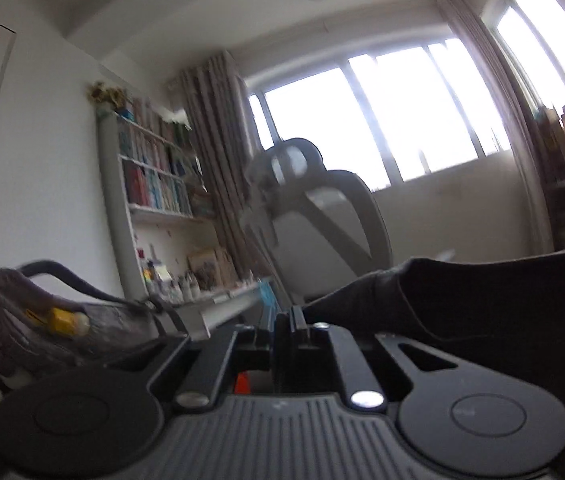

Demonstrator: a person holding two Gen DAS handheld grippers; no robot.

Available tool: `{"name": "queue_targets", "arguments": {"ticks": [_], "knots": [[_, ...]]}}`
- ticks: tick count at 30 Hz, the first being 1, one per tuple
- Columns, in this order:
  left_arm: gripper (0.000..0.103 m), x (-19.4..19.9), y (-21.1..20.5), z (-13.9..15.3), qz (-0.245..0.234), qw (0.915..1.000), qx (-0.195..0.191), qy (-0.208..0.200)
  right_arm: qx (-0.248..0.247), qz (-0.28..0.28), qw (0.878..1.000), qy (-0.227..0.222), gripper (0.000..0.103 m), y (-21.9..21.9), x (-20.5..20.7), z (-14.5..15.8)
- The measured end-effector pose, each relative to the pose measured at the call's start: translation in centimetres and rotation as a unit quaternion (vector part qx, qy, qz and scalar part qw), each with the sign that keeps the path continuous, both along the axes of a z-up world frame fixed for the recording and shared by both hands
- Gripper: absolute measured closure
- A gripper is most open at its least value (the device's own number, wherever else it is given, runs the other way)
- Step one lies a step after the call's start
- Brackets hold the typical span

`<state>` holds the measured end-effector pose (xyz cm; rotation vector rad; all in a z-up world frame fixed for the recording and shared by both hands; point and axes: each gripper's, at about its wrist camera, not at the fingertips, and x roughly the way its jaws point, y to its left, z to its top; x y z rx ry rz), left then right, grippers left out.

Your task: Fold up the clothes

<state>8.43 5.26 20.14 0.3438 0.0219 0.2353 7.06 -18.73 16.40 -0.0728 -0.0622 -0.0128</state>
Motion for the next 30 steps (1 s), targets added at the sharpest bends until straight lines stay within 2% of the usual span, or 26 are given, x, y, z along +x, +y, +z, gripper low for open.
{"name": "queue_targets", "arguments": {"ticks": [3, 4, 5, 7, 9, 11, 13, 15, 17, 18, 19, 20, 22, 23, 25, 27, 28, 30], "knots": [[0.096, 6.6, 0.0, -6.3, 0.002, 0.9956, 0.017, 0.092, 0.008, -0.011, 0.995, 0.095, 0.093, -0.6, 6.6, -5.3], [0.096, 8.1, 0.5, -8.0, 0.005, 0.9922, 0.002, 0.125, 0.006, -0.011, 0.992, 0.122, 0.093, -0.7, 8.2, -6.8], [0.100, 9.4, 1.2, -9.4, 0.011, 0.9879, -0.018, 0.154, -0.006, -0.012, 0.990, 0.142, 0.093, -0.5, 9.6, -8.2], [0.103, 11.0, 2.2, -11.2, 0.016, 0.9813, -0.030, 0.189, -0.045, -0.011, 0.986, 0.163, 0.093, 0.4, 11.7, -10.3], [0.100, 11.9, 3.1, -12.4, 0.014, 0.9754, -0.035, 0.217, -0.073, -0.011, 0.981, 0.180, 0.093, 0.9, 13.5, -11.7], [0.098, 12.1, 4.1, -13.4, -0.012, 0.9625, -0.067, 0.263, -0.088, -0.015, 0.976, 0.200, 0.093, 0.9, 15.1, -12.5], [0.087, 11.3, 4.8, -14.5, -0.042, 0.9468, -0.101, 0.303, -0.097, -0.009, 0.970, 0.221, 0.093, 0.6, 16.4, -12.8], [0.054, 10.1, 5.4, -15.5, -0.059, 0.9372, -0.116, 0.324, -0.094, 0.004, 0.967, 0.237, 0.093, 0.1, 16.6, -12.2], [0.041, 8.9, 6.0, -16.4, -0.074, 0.9271, -0.133, 0.343, -0.085, 0.013, 0.966, 0.245, 0.079, -0.7, 16.1, -11.6], [0.039, 8.6, 6.5, -16.5, -0.084, 0.9193, -0.152, 0.353, -0.079, 0.015, 0.965, 0.248, 0.067, -1.3, 15.7, -11.4], [0.039, 8.3, 7.1, -16.7, -0.093, 0.9106, -0.173, 0.363, -0.074, 0.018, 0.965, 0.251, 0.059, -1.8, 15.3, -11.2], [0.035, 8.2, 7.4, -16.9, -0.100, 0.9031, -0.192, 0.371, -0.069, 0.026, 0.964, 0.255, 0.058, -2.4, 14.8, -10.8], [0.025, 8.6, 7.7, -17.2, -0.107, 0.8959, -0.209, 0.377, -0.063, 0.056, 0.961, 0.263, 0.051, -3.5, 13.3, -10.3], [0.023, 8.7, 7.6, -17.5, -0.104, 0.8976, -0.205, 0.376, -0.067, 0.070, 0.959, 0.266, 0.048, -3.9, 12.7, -10.1], [0.026, 8.8, 7.3, -18.1, -0.098, 0.8990, -0.197, 0.379, -0.080, 0.102, 0.954, 0.271, 0.043, -4.6, 11.1, -9.9], [0.042, 8.8, 7.0, -18.6, -0.093, 0.9000, -0.201, 0.376, -0.089, 0.144, 0.943, 0.285, 0.043, -5.1, 9.5, -10.0], [0.045, 8.8, 6.8, -18.7, -0.094, 0.9012, -0.200, 0.373, -0.093, 0.164, 0.937, 0.293, 0.041, -5.2, 8.8, -10.2], [0.088, 8.5, 6.4, -18.6, -0.112, 0.9014, -0.202, 0.367, -0.100, 0.194, 0.926, 0.309, 0.040, -5.0, 7.7, -11.0]]}}
